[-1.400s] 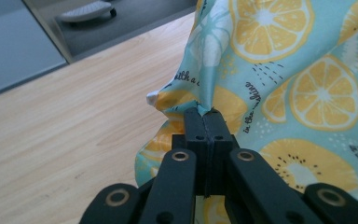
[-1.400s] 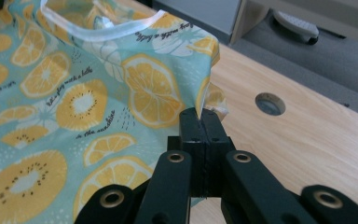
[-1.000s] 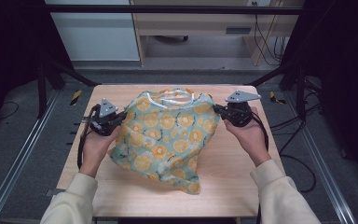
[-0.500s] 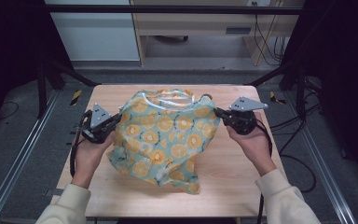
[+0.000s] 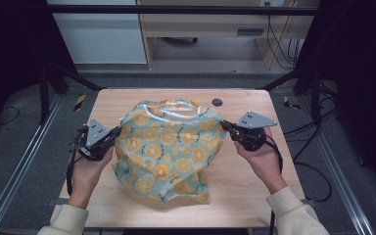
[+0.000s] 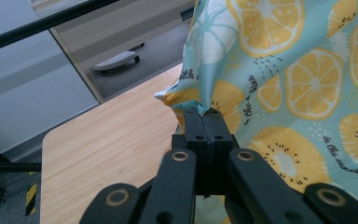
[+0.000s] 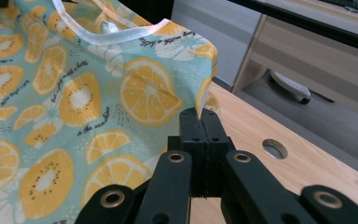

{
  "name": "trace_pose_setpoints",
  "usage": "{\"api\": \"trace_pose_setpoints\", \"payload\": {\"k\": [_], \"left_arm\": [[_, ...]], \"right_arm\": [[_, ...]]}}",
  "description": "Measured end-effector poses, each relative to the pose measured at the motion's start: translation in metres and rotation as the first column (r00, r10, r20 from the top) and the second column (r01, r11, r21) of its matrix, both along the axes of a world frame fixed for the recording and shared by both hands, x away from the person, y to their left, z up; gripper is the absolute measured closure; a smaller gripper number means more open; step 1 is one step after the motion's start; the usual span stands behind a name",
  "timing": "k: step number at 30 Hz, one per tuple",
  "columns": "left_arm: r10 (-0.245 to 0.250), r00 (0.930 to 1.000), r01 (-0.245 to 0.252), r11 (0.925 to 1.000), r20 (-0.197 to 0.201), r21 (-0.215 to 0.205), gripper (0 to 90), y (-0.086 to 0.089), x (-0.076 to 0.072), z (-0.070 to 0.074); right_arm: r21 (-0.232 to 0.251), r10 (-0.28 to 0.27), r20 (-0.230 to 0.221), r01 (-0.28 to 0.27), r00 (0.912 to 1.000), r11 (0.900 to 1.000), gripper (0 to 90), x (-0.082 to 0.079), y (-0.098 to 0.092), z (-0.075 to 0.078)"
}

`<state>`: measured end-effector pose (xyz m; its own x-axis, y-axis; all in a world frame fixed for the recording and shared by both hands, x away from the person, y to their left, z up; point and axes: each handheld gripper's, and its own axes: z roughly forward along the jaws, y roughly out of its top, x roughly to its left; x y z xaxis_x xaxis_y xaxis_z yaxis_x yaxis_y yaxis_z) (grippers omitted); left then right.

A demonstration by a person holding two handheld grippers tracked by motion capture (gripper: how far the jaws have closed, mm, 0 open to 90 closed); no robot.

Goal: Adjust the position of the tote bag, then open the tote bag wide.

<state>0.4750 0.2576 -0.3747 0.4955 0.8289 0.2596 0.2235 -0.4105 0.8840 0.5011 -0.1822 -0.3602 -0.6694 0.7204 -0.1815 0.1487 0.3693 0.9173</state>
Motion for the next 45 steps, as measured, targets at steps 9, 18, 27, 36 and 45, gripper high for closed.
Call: {"api": "trace_pose_setpoints", "payload": {"k": [9, 18, 27, 36, 45], "left_arm": [[-0.004, 0.9980, 0.006, 0.9998, 0.063, -0.020, 90.0, 0.005, -0.032, -0.010], [-0.012, 0.9992, 0.014, 0.9986, 0.038, -0.052, 90.0, 0.011, -0.052, -0.024], [-0.057, 0.9983, 0.057, 0.9948, -0.003, -0.084, 90.0, 0.019, -0.070, -0.036], [-0.075, 0.9971, 0.073, 0.9875, -0.009, -0.140, 90.0, 0.033, -0.085, -0.038], [-0.109, 0.9920, 0.101, 0.9885, -0.064, -0.112, 90.0, 0.024, -0.092, -0.049]], "right_arm": [[0.018, 0.033, 0.040, -0.034, 0.9987, 0.999, 90.0, -0.031, -0.002, -0.011], [0.025, 0.057, 0.036, -0.057, 0.9978, 0.998, 90.0, -0.053, -0.002, -0.024], [0.032, 0.072, 0.039, -0.073, 0.9966, 0.997, 90.0, -0.067, -0.002, -0.032], [0.036, 0.090, 0.026, -0.091, 0.9956, 0.995, 90.0, -0.073, 0.004, -0.039], [0.036, 0.095, 0.006, -0.095, 0.9954, 0.995, 90.0, -0.085, -0.006, -0.046]]}}
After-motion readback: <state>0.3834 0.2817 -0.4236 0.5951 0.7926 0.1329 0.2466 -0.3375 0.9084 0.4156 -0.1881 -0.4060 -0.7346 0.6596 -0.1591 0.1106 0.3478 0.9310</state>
